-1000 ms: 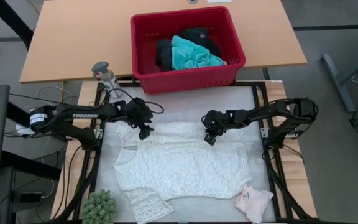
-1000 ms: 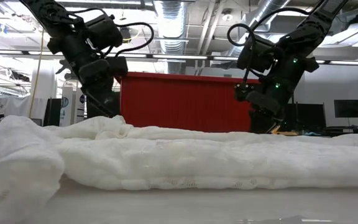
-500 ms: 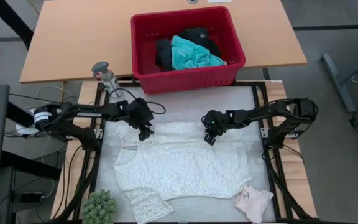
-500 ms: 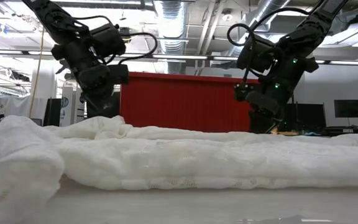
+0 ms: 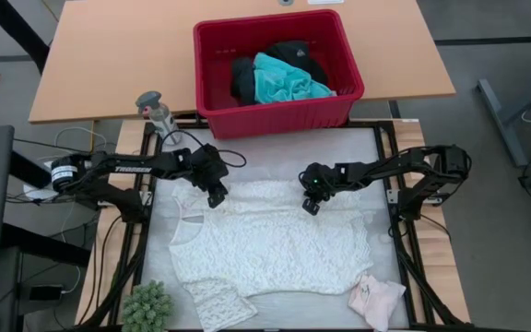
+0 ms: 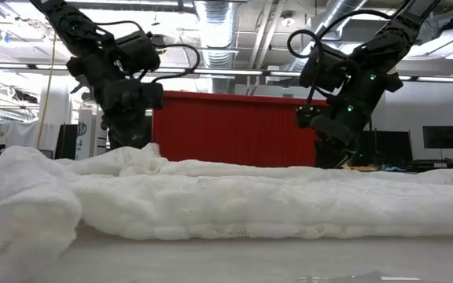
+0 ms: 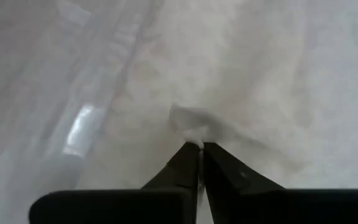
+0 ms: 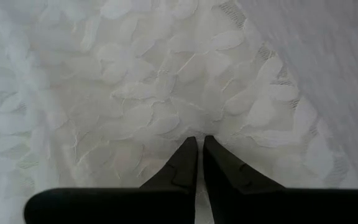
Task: Fold Laundry from Bin
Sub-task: Fold the white blouse
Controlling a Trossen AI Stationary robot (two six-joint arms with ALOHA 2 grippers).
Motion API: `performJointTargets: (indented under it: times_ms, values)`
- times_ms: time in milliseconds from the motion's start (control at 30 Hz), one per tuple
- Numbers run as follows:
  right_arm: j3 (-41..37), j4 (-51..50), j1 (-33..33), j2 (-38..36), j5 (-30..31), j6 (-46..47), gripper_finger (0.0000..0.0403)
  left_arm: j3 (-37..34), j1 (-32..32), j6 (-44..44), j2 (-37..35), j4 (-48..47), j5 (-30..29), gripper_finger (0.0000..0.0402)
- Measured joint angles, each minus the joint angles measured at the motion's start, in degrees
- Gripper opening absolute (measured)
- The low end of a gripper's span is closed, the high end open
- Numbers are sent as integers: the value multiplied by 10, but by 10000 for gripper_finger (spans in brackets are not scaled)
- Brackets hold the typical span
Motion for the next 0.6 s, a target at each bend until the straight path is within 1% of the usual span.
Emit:
performJointTargets:
  times_ms: [167, 267, 367, 433, 533, 600]
  values:
    - [0, 0, 0, 0, 0, 0, 57, 27, -18, -46, -42, -38, 13, 1]
    - [0, 0, 0, 0, 0, 0, 57, 44, -36, -61, -71, -57, 13, 0]
    - [0, 0, 0, 0, 0, 0, 57, 47, -59, -81, -94, -70, 4, 0]
    - [0, 0, 0, 0, 0, 0, 57, 47, -78, -86, -100, -105, -9, 0]
    - [0, 0, 0, 0, -1, 0, 57, 46, -110, -86, -100, -193, -40, 0]
    - [0, 0, 1, 0, -5, 0, 57, 46, -133, -87, -97, -231, -59, 0]
